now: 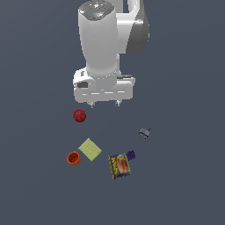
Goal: Pick up a designated object from a clutter of objects.
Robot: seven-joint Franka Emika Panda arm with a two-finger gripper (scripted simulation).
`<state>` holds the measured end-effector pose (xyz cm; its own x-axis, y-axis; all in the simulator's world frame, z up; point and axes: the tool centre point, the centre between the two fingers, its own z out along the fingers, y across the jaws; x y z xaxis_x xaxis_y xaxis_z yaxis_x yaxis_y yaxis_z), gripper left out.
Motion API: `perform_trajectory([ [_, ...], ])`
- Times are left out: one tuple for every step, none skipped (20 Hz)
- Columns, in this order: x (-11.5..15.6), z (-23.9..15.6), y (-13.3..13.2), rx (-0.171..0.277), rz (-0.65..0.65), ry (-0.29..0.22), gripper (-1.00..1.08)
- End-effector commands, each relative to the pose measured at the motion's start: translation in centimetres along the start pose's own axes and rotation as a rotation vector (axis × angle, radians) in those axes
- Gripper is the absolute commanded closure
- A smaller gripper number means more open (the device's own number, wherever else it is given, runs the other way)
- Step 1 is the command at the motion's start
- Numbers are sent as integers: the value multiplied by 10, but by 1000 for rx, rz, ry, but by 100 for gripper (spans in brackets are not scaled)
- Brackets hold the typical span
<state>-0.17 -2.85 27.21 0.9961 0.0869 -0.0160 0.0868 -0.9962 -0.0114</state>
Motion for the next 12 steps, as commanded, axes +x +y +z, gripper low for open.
perform_trajectory([
  [-6,18,17,4,5,2,-92],
  [-9,26,25,6,8,3,-92],
  [-12,34,33,8,10,4,-92],
  [-16,43,42,9,13,5,-92],
  [-20,52,51,10,16,7,-92],
  [-25,61,60,11,20,8,-92],
  [-31,70,68,12,23,9,-92],
  [-36,79,77,12,27,11,-92],
  [-42,88,85,12,30,12,-92],
  [-49,96,94,12,34,13,-92],
  [-56,105,102,11,38,14,-92],
  [-62,113,109,10,41,15,-92],
])
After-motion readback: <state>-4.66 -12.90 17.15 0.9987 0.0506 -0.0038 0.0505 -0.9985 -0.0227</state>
